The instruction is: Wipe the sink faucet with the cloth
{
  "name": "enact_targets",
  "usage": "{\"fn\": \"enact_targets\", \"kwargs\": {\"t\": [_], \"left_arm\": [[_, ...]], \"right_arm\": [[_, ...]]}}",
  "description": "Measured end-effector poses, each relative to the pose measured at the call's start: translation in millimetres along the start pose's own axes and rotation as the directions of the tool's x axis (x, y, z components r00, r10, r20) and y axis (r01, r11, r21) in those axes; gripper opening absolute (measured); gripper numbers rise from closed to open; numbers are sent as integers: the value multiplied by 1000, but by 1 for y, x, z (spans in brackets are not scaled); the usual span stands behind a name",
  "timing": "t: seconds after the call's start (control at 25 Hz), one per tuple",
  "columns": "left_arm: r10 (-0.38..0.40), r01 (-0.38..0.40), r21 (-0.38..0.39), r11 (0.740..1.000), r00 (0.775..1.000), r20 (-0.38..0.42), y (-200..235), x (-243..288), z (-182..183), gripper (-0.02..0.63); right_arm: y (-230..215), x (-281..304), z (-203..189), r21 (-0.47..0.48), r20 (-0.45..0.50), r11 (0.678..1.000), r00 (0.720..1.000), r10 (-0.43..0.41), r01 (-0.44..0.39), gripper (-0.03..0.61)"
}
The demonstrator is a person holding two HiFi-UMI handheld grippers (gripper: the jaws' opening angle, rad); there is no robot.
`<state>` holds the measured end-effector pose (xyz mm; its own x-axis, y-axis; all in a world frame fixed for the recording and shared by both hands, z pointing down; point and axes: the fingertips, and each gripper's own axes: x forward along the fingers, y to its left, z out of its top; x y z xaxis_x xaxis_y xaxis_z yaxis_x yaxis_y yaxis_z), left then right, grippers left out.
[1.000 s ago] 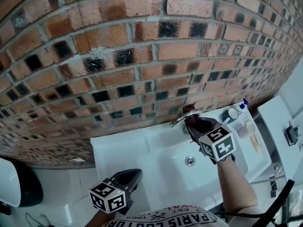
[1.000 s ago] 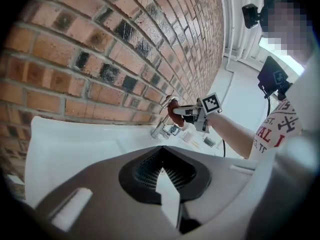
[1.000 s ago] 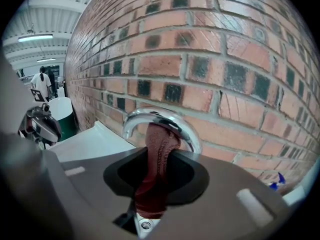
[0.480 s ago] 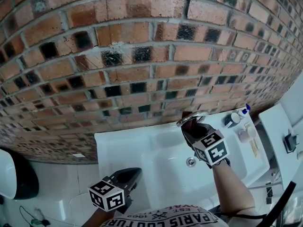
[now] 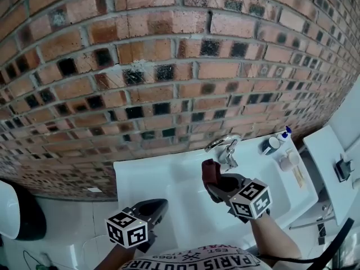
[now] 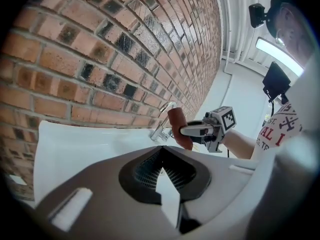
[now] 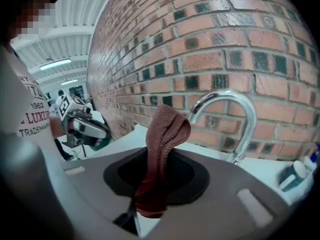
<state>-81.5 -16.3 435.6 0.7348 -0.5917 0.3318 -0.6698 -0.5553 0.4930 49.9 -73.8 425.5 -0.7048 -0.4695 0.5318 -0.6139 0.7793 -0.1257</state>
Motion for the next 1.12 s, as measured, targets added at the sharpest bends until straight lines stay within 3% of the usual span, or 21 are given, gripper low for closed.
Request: {"fn": "enact_targets", "kwargs": {"t": [0.16,0.4,1.12], "left_arm": [[-4,4,2,1000,1000,-15,-16,-8,-8,5],[21,-20,34,999,1000,-13,-38,-26,-14,5],[65,-62,94,994,998,-24,-77,-39,-31,5]], "right_arm": [[51,-3,-21,60,10,989,990,138,-138,91],[94,-10,-38,68,7,973,975,220,-220,87],[120,-41,-48,92,81,963,966,246,-253,86]]}}
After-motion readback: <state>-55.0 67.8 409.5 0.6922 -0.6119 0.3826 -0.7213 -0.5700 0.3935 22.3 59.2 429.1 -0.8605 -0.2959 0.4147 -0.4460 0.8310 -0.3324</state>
